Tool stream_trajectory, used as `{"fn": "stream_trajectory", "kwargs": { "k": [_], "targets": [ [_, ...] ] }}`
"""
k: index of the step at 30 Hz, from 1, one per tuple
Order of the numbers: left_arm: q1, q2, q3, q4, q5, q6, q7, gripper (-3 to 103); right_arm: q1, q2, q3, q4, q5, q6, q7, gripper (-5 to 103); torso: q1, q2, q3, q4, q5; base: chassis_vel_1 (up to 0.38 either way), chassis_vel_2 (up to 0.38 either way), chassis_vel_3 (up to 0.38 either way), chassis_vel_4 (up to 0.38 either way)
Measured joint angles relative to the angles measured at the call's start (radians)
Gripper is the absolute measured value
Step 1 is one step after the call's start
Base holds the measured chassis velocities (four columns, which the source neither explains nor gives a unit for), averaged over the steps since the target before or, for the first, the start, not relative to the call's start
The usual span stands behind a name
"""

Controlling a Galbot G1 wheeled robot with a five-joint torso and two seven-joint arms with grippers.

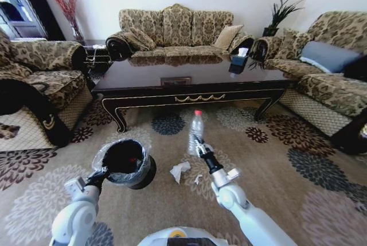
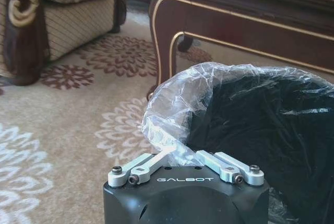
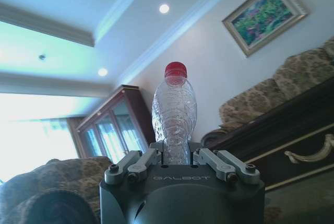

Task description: Move to the front of the table and pick up the trash from the floor, then place it into the trash bin.

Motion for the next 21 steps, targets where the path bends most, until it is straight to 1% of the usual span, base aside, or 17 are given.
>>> {"fn": "stream_trajectory", "kwargs": {
  "k": [1, 5, 6, 9, 10, 13, 15, 16, 18, 20, 21],
  "targets": [
    [0.0, 0.0, 0.0, 0.0, 0.0, 0.0, 0.0, 3, 0.0, 0.0, 0.0, 0.0, 0.0, 0.0, 0.0, 21, 0.0, 0.0, 0.0, 0.0, 0.0, 0.0, 0.0, 0.0, 0.0],
    [-0.038, 0.025, 0.017, 0.044, -0.027, 0.017, -0.008, 3, 0.135, 0.005, -0.153, -0.055, 0.02, 0.043, -0.047, 21, 0.0, 0.0, 0.0, 0.0006, -0.0001, 0.0, 0.0, 0.0, 0.0],
    [-0.038, 0.025, 0.017, 0.044, -0.027, 0.017, -0.008, 3, 0.135, 0.005, -0.153, -0.055, 0.02, 0.043, -0.047, 21, 0.0, 0.0, 0.0, 0.0006, -0.0001, 0.0, 0.0, 0.0, 0.0],
    [-0.067, 0.024, 0.033, 0.075, -0.034, 0.022, -0.01, 3, 0.228, 0.027, -0.246, -0.125, 0.033, 0.055, -0.08, 21, 0.0, 0.0, 0.0, 0.0002, 0.0001, 0.0, 0.0, 0.0, 0.0],
    [-0.067, 0.024, 0.033, 0.075, -0.034, 0.022, -0.01, 3, 0.228, 0.027, -0.246, -0.125, 0.033, 0.055, -0.08, 21, 0.0, 0.0, 0.0, 0.0002, 0.0001, 0.0, 0.0, 0.0, 0.0],
    [-0.089, 0.01, 0.055, 0.112, -0.034, 0.023, -0.01, 3, 0.323, 0.094, -0.317, -0.223, 0.04, 0.066, -0.116, 21, 0.0, 0.0, 0.0, 0.0003, 0.0, 0.0, 0.0, 0.0, 0.0],
    [-0.102, -0.001, 0.07, 0.144, -0.026, 0.022, -0.008, 3, 0.376, 0.156, -0.351, -0.284, 0.043, 0.07, -0.129, 21, 0.0, 0.0, 0.0, 0.0006, 0.0001, 0.0, 0.0, 0.0, 0.0],
    [-0.102, -0.001, 0.07, 0.144, -0.026, 0.022, -0.008, 3, 0.376, 0.156, -0.351, -0.284, 0.043, 0.07, -0.129, 21, 0.0, 0.0, 0.0, 0.0006, 0.0001, 0.0, 0.0, 0.0, 0.0],
    [-0.114, -0.01, 0.081, 0.166, -0.018, 0.02, -0.007, 3, 0.417, 0.202, -0.379, -0.333, 0.047, 0.072, -0.132, 21, 0.0, 0.0, 0.0, 0.0006, -0.0002, 0.0, 0.0, 0.0, 0.0],
    [-0.123, -0.014, 0.086, 0.174, -0.018, 0.018, -0.006, 3, 0.441, 0.229, -0.4, -0.365, 0.047, 0.073, -0.141, 21, 0.0, 0.0, 0.0, 0.0004, -0.0002, 0.0, 0.0, 0.0, 0.0],
    [-0.123, -0.014, 0.086, 0.174, -0.018, 0.018, -0.006, 3, 0.441, 0.229, -0.4, -0.365, 0.047, 0.073, -0.141, 21, 0.0, 0.0, 0.0, 0.0004, -0.0002, 0.0, 0.0, 0.0, 0.0]
  ]
}}
